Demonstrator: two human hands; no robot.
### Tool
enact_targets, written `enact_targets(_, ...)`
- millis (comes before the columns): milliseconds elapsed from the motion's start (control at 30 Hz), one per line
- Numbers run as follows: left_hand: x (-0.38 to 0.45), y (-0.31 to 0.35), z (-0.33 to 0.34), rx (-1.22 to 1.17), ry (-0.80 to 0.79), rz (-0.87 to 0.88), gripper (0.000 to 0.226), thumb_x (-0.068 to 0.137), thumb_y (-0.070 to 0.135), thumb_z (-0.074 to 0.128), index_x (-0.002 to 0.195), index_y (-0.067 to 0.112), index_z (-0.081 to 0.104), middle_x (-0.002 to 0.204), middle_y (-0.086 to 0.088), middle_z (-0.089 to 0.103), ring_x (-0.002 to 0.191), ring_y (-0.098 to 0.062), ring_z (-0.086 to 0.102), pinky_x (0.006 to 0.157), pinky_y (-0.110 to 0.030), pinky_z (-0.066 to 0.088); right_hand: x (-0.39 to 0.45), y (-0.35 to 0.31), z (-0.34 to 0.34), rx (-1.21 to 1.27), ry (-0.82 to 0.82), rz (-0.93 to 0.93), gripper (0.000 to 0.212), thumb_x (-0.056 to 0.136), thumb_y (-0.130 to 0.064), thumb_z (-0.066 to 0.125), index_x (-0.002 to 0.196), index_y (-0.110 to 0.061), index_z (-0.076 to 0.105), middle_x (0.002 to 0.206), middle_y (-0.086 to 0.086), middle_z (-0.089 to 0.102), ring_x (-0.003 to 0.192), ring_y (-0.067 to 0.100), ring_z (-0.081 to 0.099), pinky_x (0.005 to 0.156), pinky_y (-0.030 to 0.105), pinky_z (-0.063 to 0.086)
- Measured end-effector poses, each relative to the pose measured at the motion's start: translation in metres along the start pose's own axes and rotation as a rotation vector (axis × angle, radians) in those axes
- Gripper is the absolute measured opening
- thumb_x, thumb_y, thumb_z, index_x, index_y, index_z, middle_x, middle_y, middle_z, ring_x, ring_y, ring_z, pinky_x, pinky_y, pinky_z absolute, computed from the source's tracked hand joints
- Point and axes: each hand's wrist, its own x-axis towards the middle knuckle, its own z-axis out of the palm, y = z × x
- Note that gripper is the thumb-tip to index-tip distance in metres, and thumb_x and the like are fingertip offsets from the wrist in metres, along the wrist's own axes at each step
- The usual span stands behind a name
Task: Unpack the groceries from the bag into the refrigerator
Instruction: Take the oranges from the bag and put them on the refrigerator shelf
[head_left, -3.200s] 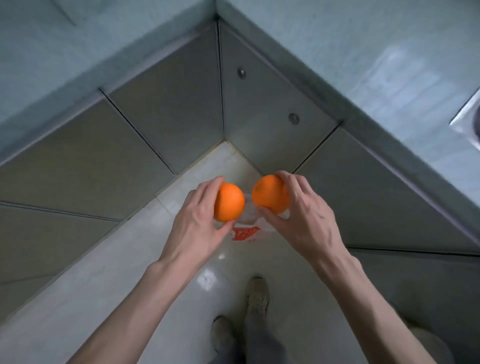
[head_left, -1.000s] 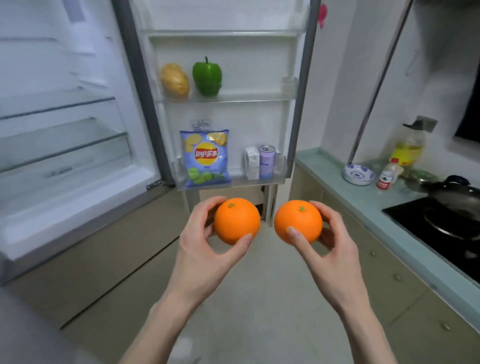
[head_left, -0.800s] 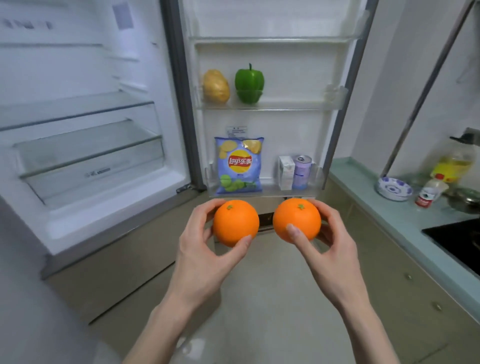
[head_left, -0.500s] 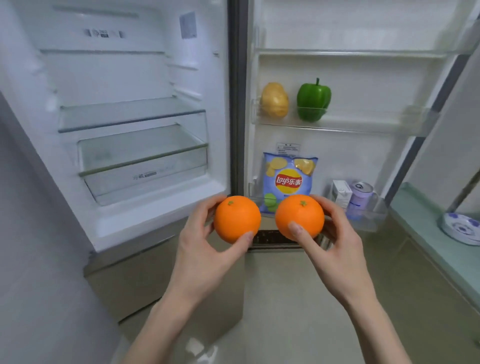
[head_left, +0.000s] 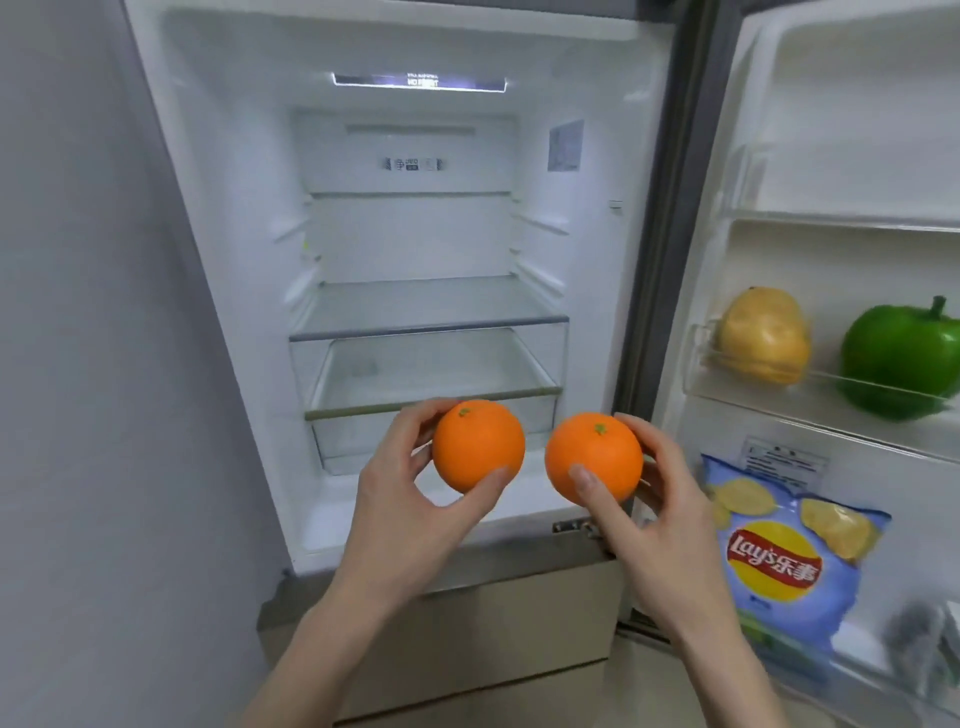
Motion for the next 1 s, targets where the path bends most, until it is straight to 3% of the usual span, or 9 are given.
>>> enact_targets(100,0.026,-0.006,-0.001,0.049,0.068,-0.009,0.068,0.072,0.039,0.091,0.128,0.045,0.053,0.133,0.027,0.056,0.124,0.001,0.058,0.097,-0.018,0.054,0.034,0.007,0.018,0.075,-0.048,-0.006,0.065,0.075,-0.060,0.074,0.135,-0.053,0.050,0.132,-0.027,0.056,0.114,0.000,0.063,0.087,0.020,0.054)
enact_targets(200,0.050,-0.013,-0.003,0.080,0.138,-0.023,0.065,0.073,0.038,0.091,0.126,0.043,0.054,0.129,0.025,0.059,0.119,0.000,0.060,0.094,-0.020,0.054,0.064,0.009,0.039,0.101,-0.093,-0.012,0.074,0.074,-0.063,0.071,0.143,-0.054,0.044,0.136,-0.026,0.051,0.115,0.001,0.061,0.082,0.015,0.051)
enact_targets(400,0.099,-0.027,-0.015,0.156,0.260,-0.062,0.065,0.073,0.042,0.090,0.126,0.044,0.054,0.128,0.023,0.058,0.113,-0.003,0.062,0.084,-0.016,0.050,0.131,0.006,0.082,0.152,-0.144,-0.022,0.061,0.072,-0.064,0.072,0.127,-0.053,0.049,0.125,-0.031,0.053,0.106,0.001,0.062,0.069,0.011,0.051)
enact_targets(600,0.160,-0.050,-0.033,0.177,0.322,-0.052,0.061,0.074,0.041,0.090,0.124,0.042,0.056,0.121,0.025,0.060,0.110,0.003,0.061,0.084,-0.015,0.049,0.197,0.002,0.131,0.179,-0.170,-0.101,0.056,0.077,-0.056,0.081,0.125,-0.047,0.052,0.126,-0.021,0.059,0.106,0.004,0.067,0.081,0.023,0.055)
enact_targets(733,0.201,-0.068,-0.044,0.175,0.329,-0.025,0.060,0.076,0.036,0.090,0.126,0.036,0.056,0.122,0.023,0.058,0.106,0.009,0.061,0.076,-0.008,0.051,0.234,0.001,0.162,0.135,-0.171,-0.149,0.060,0.077,-0.064,0.074,0.128,-0.044,0.050,0.127,-0.019,0.059,0.105,0.002,0.066,0.075,0.016,0.054)
enact_targets(900,0.252,-0.101,-0.057,0.246,0.349,-0.024,0.063,0.076,0.036,0.090,0.127,0.036,0.054,0.126,0.015,0.055,0.109,-0.001,0.059,0.086,-0.014,0.048,0.282,0.013,0.198,0.043,-0.185,-0.188,0.071,0.087,-0.060,0.071,0.149,-0.039,0.046,0.134,-0.013,0.053,0.111,0.009,0.063,0.085,0.019,0.050)
enact_targets(1000,0.281,-0.119,-0.062,0.287,0.365,-0.053,0.064,0.076,0.035,0.090,0.129,0.031,0.054,0.126,0.011,0.054,0.111,-0.010,0.059,0.088,-0.022,0.050,0.310,0.020,0.221,-0.006,-0.170,-0.198,0.058,0.087,-0.055,0.074,0.139,-0.037,0.055,0.124,-0.008,0.054,0.109,0.016,0.064,0.086,0.025,0.052)
